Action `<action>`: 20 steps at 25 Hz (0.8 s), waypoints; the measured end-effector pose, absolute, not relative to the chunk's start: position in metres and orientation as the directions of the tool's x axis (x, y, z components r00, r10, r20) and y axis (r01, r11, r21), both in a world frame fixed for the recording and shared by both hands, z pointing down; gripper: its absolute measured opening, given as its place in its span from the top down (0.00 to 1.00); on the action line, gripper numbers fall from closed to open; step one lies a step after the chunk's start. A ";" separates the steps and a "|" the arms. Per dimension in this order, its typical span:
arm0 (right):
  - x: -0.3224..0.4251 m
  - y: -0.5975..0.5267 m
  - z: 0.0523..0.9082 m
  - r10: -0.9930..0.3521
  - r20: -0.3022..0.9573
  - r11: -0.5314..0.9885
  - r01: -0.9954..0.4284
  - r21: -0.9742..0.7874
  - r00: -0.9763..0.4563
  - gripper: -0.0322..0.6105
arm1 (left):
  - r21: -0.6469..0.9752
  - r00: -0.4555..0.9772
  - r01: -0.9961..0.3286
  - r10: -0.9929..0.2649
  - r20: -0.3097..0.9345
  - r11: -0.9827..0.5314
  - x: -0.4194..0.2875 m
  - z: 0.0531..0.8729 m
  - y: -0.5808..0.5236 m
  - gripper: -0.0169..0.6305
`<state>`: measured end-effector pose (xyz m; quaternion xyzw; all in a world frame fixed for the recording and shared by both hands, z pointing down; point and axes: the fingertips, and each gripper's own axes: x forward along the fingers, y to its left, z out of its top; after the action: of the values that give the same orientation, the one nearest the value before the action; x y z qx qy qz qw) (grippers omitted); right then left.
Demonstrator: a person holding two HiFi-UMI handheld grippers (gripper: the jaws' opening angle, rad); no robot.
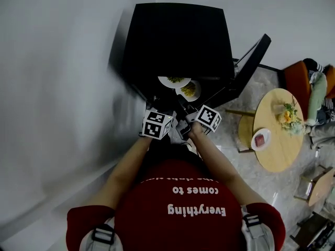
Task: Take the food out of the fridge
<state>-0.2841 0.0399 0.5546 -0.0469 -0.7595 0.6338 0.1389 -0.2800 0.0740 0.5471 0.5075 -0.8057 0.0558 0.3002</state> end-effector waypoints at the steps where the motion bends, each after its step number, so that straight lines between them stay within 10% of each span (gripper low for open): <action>1: -0.289 0.039 0.555 0.242 0.145 0.169 -0.105 -0.980 -0.959 0.92 | 0.221 -0.312 -0.845 -0.785 0.535 0.487 -0.286 0.546 0.076 0.96; 5: -0.306 0.032 0.559 0.225 0.120 0.086 -0.103 -0.991 -0.967 0.77 | 0.256 -0.336 -0.817 -0.786 0.518 0.517 -0.303 0.546 0.079 0.96; 20: -0.340 0.026 0.563 0.206 0.067 0.033 -0.061 -0.998 -0.976 0.78 | 0.309 -0.353 -0.769 -0.775 0.524 0.559 -0.316 0.561 0.094 0.96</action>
<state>-0.3396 0.0263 0.5630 -0.0508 -0.7123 0.6933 0.0964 -0.3158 0.0938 0.5608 0.4694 -0.8225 -0.0045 0.3212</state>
